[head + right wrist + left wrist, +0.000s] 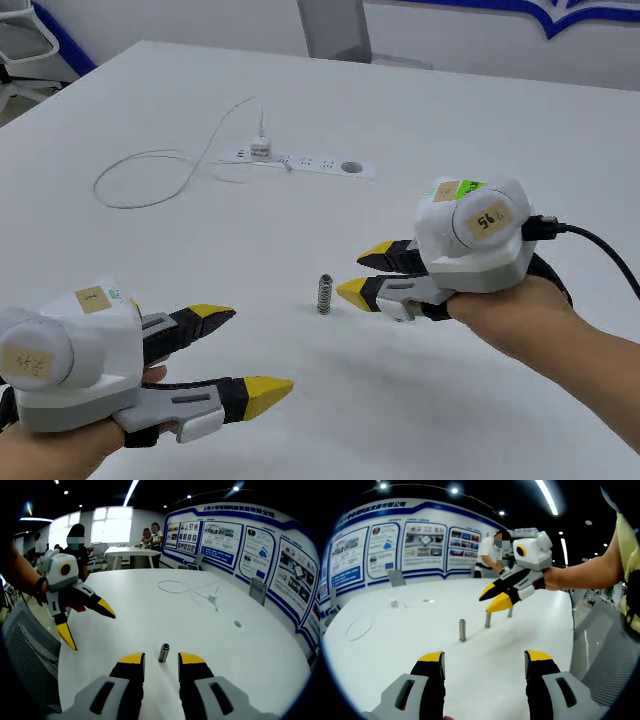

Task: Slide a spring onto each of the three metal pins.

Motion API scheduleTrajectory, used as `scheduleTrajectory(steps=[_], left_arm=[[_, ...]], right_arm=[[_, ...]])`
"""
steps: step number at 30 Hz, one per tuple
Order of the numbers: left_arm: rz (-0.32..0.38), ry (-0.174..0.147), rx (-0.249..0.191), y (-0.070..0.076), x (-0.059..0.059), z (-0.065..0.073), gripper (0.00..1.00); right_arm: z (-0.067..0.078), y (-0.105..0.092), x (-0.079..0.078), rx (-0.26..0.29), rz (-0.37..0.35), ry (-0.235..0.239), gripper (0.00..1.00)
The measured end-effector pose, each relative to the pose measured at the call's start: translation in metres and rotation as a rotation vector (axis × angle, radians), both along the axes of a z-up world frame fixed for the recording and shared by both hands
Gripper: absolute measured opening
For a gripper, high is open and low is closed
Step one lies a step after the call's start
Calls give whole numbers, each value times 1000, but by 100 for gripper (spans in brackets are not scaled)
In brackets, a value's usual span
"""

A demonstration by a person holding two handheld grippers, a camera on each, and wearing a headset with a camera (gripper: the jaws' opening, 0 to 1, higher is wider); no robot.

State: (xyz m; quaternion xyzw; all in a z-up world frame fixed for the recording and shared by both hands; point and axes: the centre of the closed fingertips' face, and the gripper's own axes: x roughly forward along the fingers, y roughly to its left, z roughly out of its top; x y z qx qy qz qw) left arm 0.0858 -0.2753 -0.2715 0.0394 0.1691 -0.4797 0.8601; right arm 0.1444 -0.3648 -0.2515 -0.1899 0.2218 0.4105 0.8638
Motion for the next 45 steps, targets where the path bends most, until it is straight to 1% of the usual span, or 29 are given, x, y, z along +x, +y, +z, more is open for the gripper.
scheduleTrajectory(steps=[4, 6, 8, 12, 14, 18, 19, 21, 28, 31, 38, 45], left_arm=[[-7, -6, 1, -4, -4, 4, 67], [-8, -9, 1, -5, -5, 6, 68], [-7, -10, 2, -4, -4, 6, 68], [-7, -16, 2, -6, -6, 9, 69], [-11, -20, 6, -7, -6, 11, 70], [-15, -24, 8, -9, -6, 13, 71], [-15, -25, 8, -10, -6, 13, 71], [-16, -26, 8, -11, -7, 14, 71], [-30, -34, 29, -13, -9, 11, 73], [-23, -31, 26, -11, -8, 11, 73], [-19, -27, 19, -10, -8, 11, 75], [-16, -16, 16, -10, -10, 6, 77]], right_arm=[[7, -14, -13, 15, -18, -15, 28], [9, -23, -19, 17, -27, -26, 29], [10, -32, -23, 19, -38, -27, 30], [16, -56, -33, 33, -72, -39, 31], [18, -69, -38, 31, -89, -50, 32], [20, -92, -44, 35, -127, -57, 33], [21, -99, -47, 39, -138, -64, 34], [22, -108, -50, 52, -162, -64, 35], [19, -141, -62, 66, -196, -84, 42], [14, -156, -68, 72, -209, -82, 48], [5, -173, -81, 101, -221, -86, 62], [-3, -178, -92, 124, -214, -84, 71]])
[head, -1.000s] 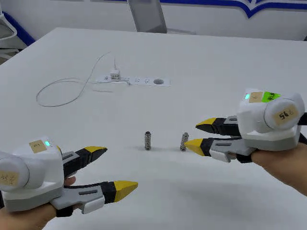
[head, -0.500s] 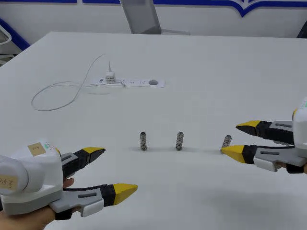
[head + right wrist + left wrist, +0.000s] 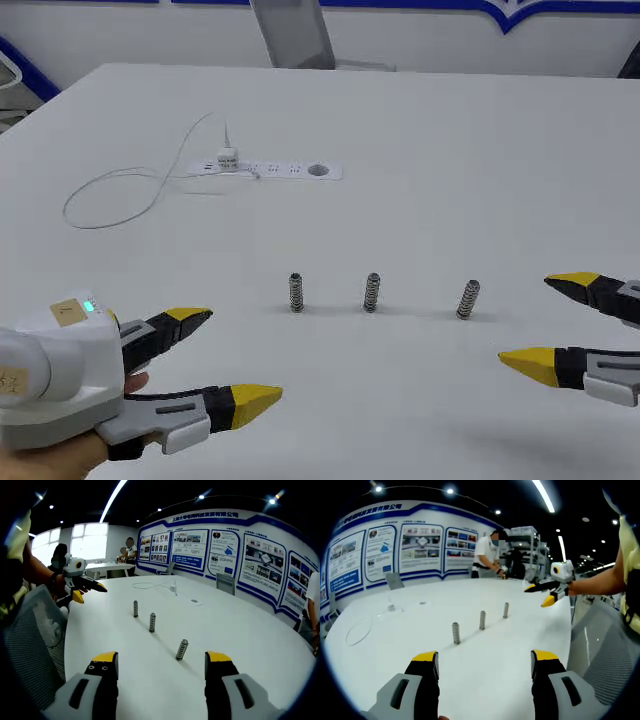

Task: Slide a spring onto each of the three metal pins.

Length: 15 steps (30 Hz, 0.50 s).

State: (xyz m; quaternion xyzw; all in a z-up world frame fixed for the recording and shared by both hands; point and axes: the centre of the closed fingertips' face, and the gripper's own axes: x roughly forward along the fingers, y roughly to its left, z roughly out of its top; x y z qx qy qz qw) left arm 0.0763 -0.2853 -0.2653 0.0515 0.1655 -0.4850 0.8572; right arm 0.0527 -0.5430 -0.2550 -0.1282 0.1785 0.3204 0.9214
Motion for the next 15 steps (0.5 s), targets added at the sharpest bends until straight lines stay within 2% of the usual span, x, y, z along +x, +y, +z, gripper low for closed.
scheduleTrajectory(steps=[8, 15], left_arm=[[10, 6, 1, 2, 1, -3, 77], [11, 10, 1, 1, 1, -4, 77]], right_arm=[[-8, -2, -6, 31, -12, 10, 78], [-9, -2, -7, 44, -27, 13, 79]])
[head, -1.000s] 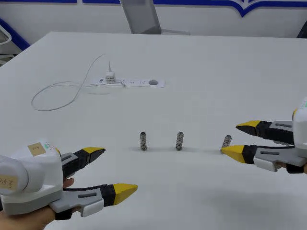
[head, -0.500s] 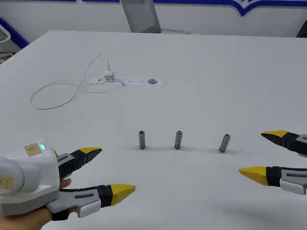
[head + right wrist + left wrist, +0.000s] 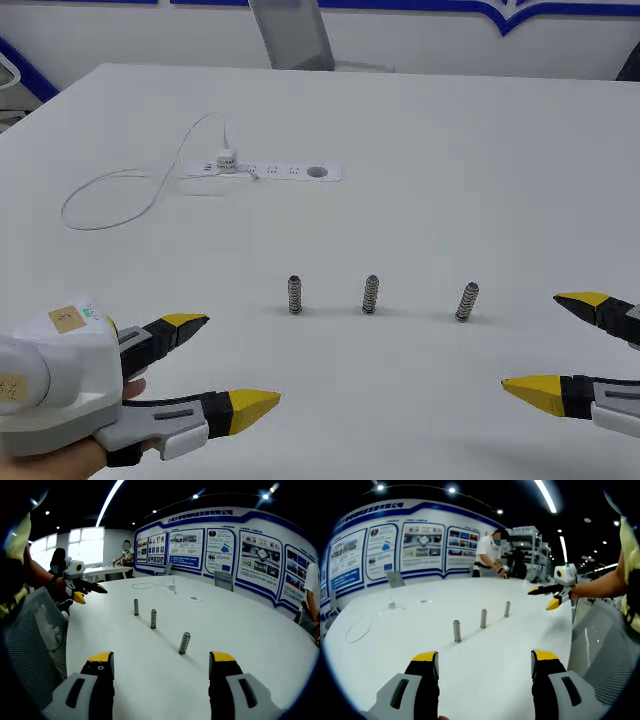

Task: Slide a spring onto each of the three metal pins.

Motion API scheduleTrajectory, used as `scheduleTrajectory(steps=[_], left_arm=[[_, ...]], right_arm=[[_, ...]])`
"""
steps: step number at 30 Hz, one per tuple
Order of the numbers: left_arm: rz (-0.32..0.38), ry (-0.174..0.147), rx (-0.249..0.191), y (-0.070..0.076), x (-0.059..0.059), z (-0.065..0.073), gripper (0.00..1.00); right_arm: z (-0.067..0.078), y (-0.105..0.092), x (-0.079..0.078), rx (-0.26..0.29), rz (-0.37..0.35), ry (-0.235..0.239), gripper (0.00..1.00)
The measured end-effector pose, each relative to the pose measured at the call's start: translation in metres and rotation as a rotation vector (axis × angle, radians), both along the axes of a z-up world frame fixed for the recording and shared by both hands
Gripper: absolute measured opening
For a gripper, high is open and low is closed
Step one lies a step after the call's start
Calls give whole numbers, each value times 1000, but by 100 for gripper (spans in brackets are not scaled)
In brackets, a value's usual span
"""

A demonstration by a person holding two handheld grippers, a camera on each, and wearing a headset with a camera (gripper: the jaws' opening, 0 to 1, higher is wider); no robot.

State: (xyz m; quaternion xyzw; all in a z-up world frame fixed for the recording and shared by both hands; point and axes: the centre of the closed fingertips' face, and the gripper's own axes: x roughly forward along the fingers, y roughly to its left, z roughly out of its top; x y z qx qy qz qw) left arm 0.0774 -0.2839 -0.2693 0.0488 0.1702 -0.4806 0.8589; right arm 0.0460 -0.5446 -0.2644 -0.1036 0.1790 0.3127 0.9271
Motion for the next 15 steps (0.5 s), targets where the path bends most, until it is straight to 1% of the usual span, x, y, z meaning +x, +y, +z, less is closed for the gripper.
scheduleTrajectory(steps=[15], left_arm=[[4, 3, -1, 0, -1, 0, 76]], right_arm=[[1, 0, 2, 7, -18, -1, 77]])
